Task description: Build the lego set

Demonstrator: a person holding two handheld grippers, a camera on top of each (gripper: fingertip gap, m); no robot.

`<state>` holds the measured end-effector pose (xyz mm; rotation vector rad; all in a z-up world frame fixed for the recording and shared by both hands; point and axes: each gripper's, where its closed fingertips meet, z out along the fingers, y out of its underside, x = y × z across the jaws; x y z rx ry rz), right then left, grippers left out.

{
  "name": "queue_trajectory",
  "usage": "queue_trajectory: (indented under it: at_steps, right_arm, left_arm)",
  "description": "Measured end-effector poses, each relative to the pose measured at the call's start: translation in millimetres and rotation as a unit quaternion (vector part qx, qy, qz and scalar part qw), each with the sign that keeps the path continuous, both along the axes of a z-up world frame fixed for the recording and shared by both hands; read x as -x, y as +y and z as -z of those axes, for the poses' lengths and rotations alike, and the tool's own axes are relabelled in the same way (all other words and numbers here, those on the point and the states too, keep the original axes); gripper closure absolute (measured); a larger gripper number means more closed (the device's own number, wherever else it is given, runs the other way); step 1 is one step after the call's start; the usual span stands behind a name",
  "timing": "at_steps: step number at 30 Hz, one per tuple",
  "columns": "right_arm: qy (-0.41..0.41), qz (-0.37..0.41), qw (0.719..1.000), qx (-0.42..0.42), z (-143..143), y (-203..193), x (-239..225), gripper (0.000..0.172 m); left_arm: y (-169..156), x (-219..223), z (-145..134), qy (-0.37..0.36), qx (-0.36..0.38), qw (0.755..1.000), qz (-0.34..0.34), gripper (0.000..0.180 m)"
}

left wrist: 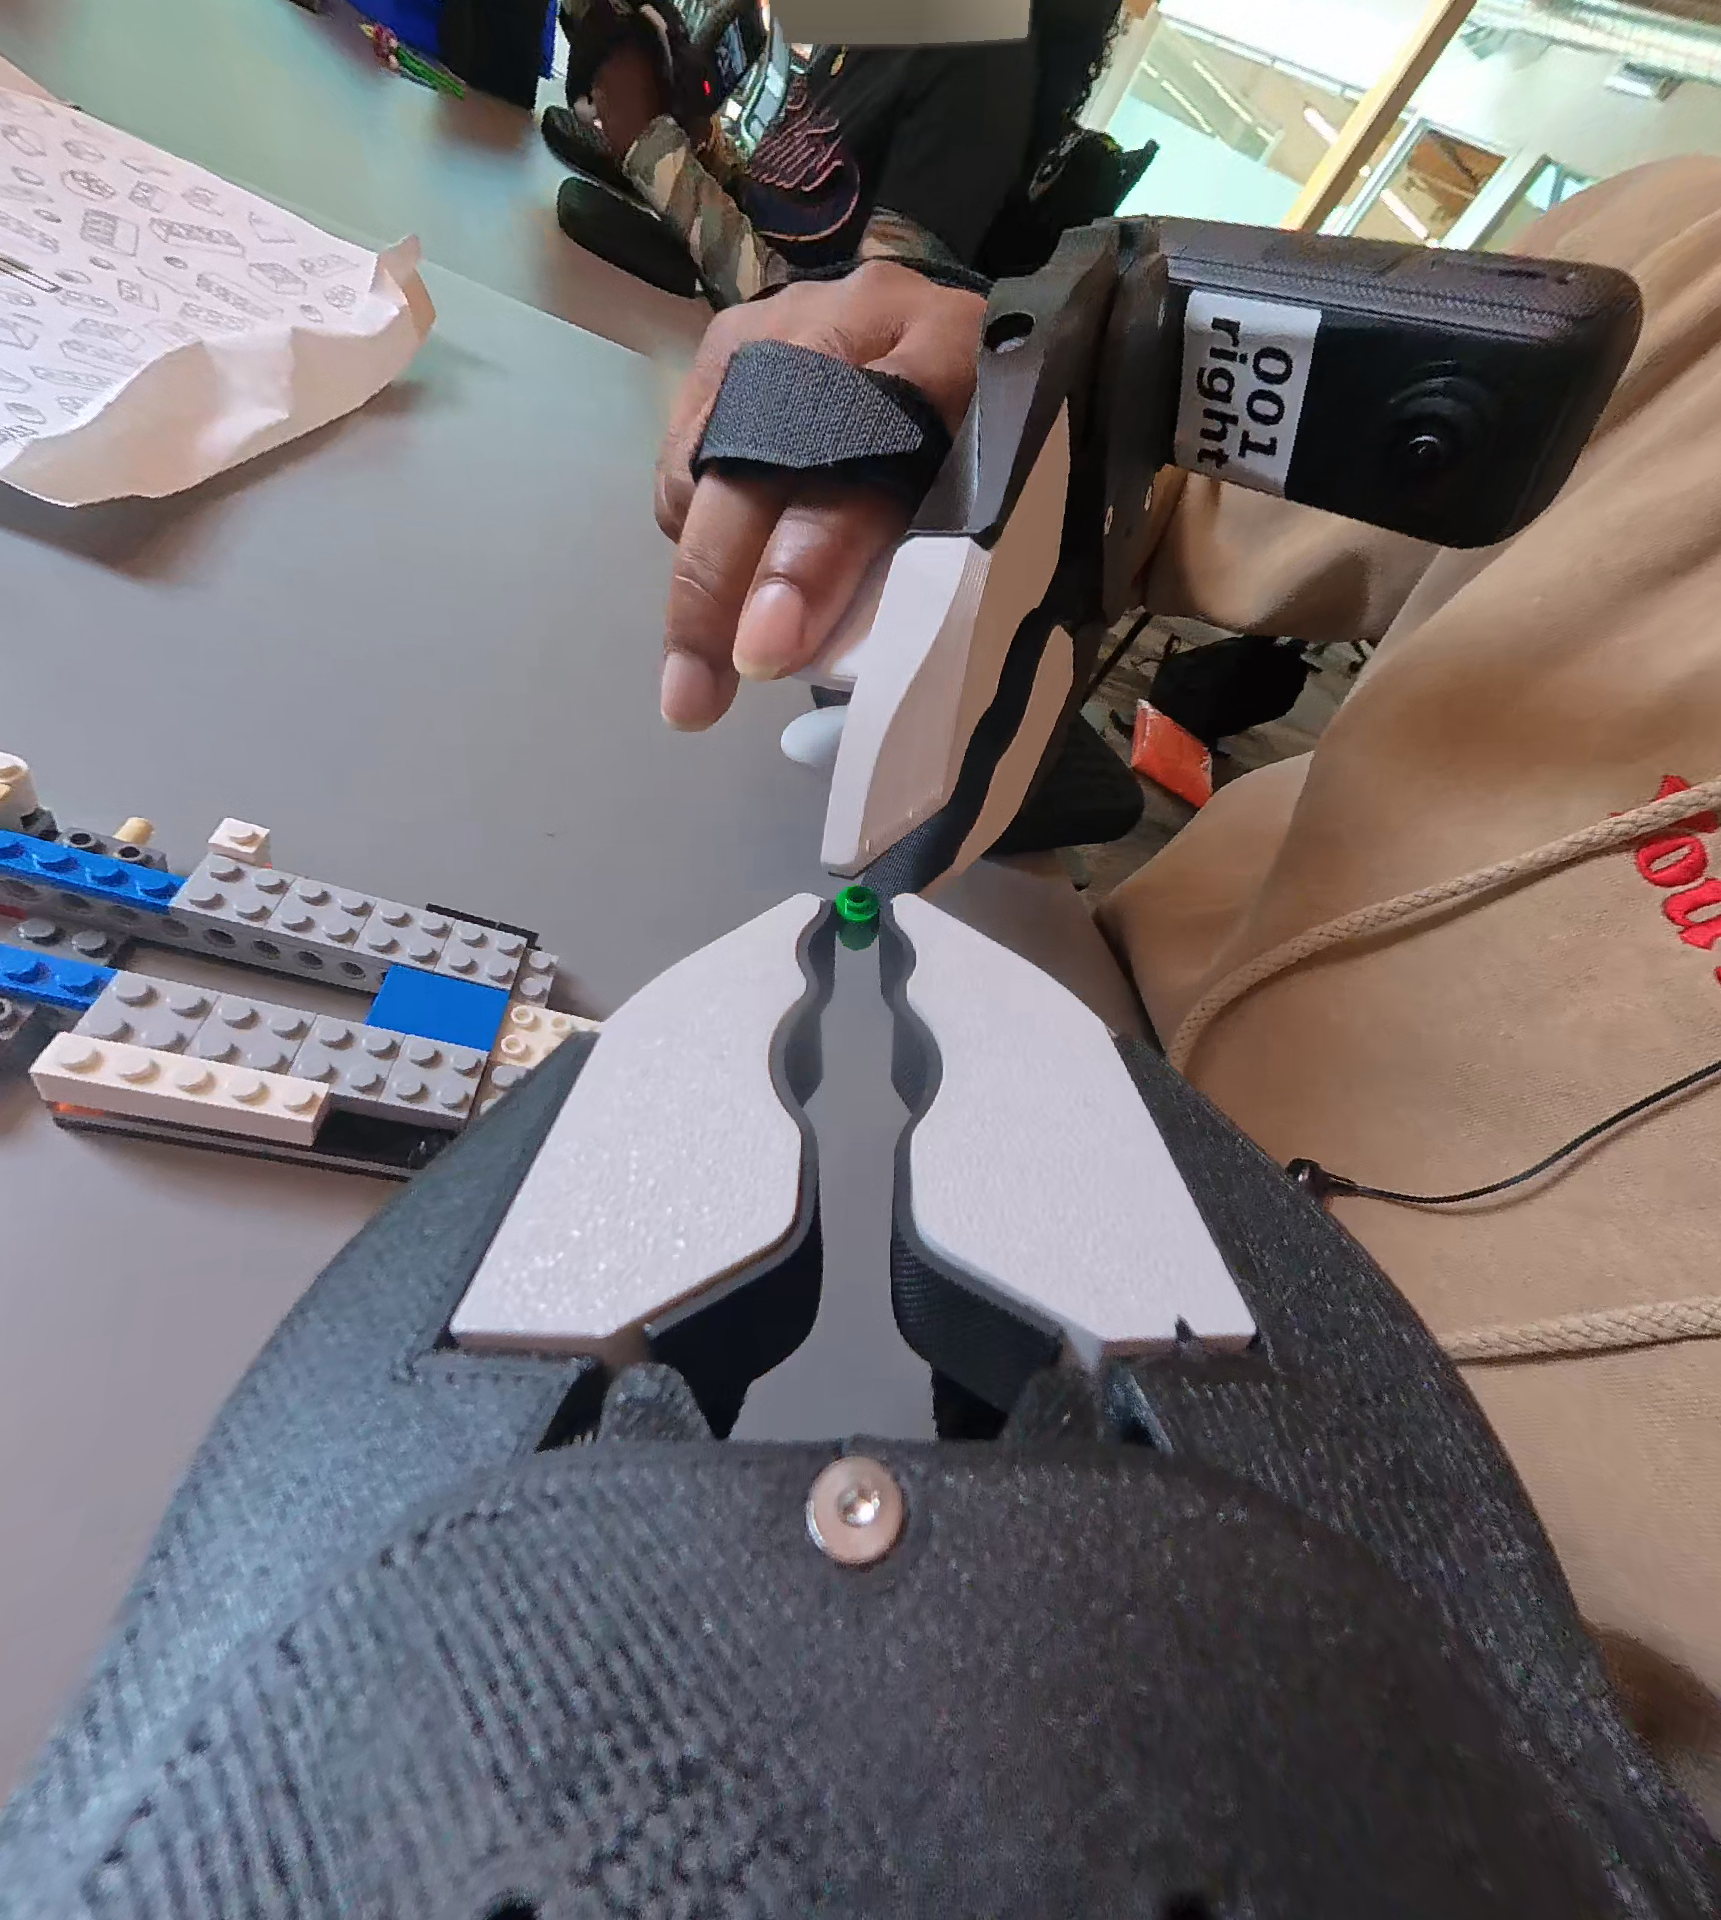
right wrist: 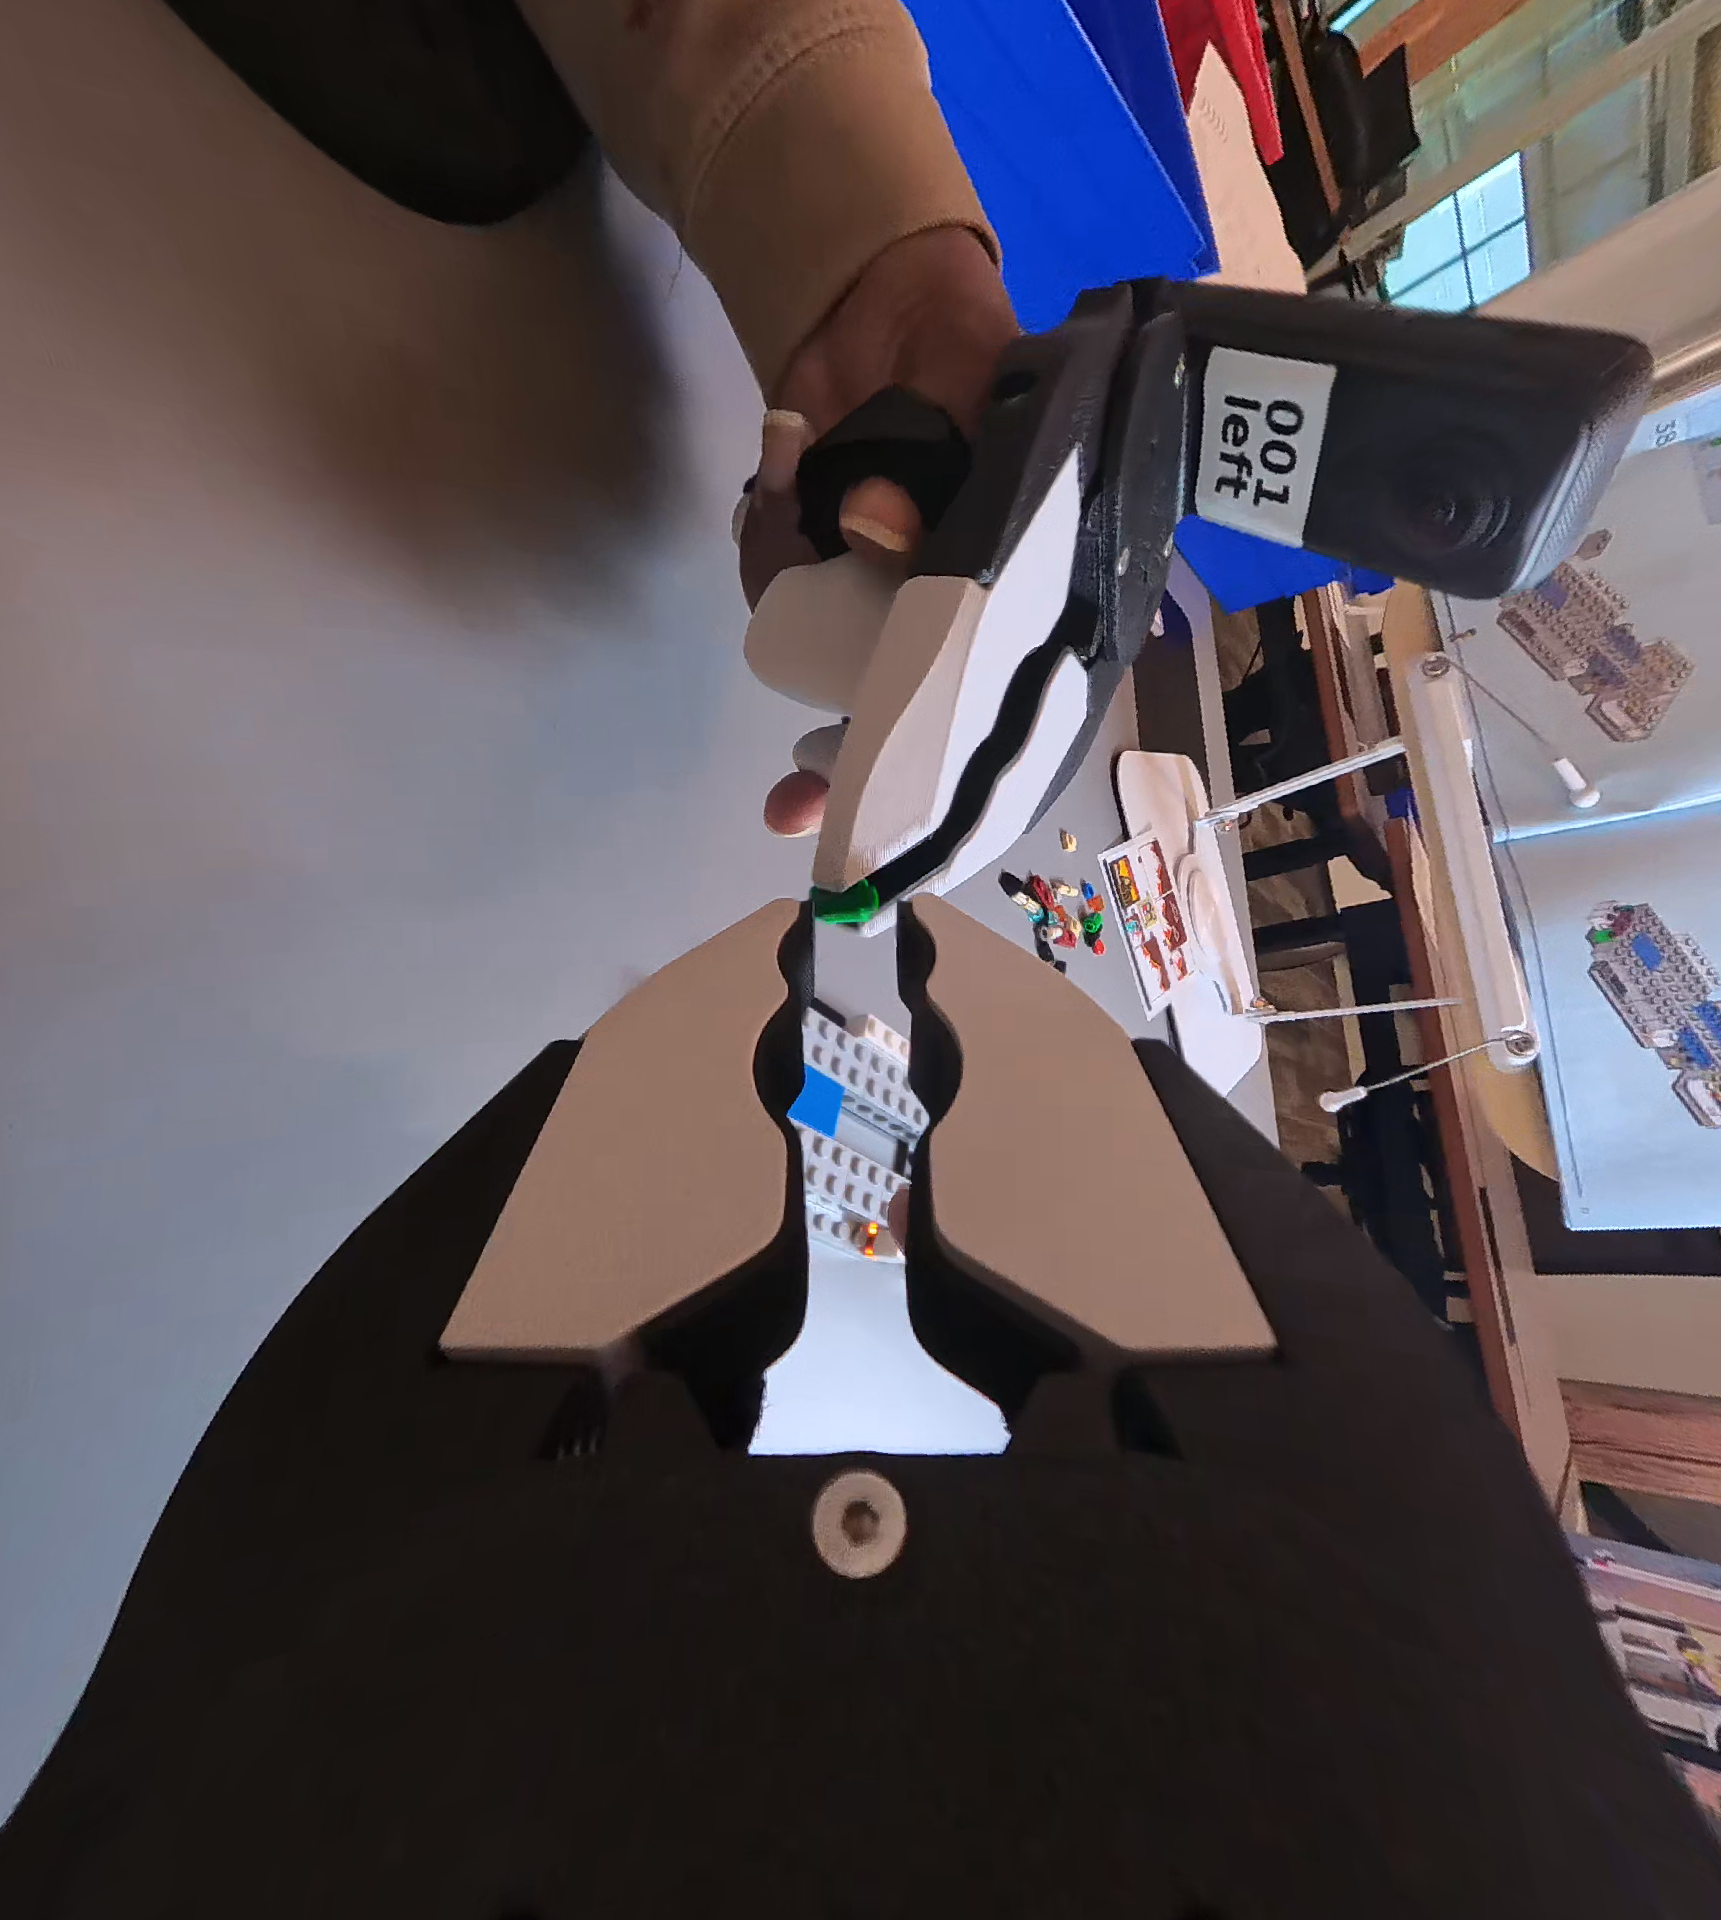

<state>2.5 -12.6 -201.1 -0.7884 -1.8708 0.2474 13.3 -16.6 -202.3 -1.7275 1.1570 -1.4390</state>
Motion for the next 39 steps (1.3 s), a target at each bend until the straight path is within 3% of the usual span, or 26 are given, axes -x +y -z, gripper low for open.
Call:
queue_trajectory:
  at_steps: [8, 23, 33, 36, 39]
  right_arm:
    - [-0.017, -0.024, 0.998, -0.053, 5.6, -5.1, 4.9, 0.157]
    - [0.023, 0.005, 0.998, 0.061, -6.1, -2.7, 1.5, 0.161]
    - [0.01, 0.004, 0.996, 0.088, -1.7, -6.1, -0.2, 0.163]
    - [-0.019, 0.032, 0.993, 0.112, 5.8, 2.0, -5.9, 0.164]
    - [-0.092, 0.084, 0.983, 0.137, 26.6, 22.6, -22.5, 0.164]
  left_arm:
    - [-3.5, -0.8, 3.3, 0.002, 0.025, 1.0, 0.012, 0.173]
    - [1.2, 3.2, -6.2, -0.03, 0.05, 0.998, 0.007, 0.173]
    - [-3.9, 1.2, -4.8, -0.025, 0.039, 0.999, 0.019, 0.173]
    - [6.2, 2.5, 1.6, -0.008, 0.016, 1.0, -0.011, 0.171]
    - [34.1, 12.8, 20.5, 0.066, -0.065, 0.992, -0.085, 0.165]
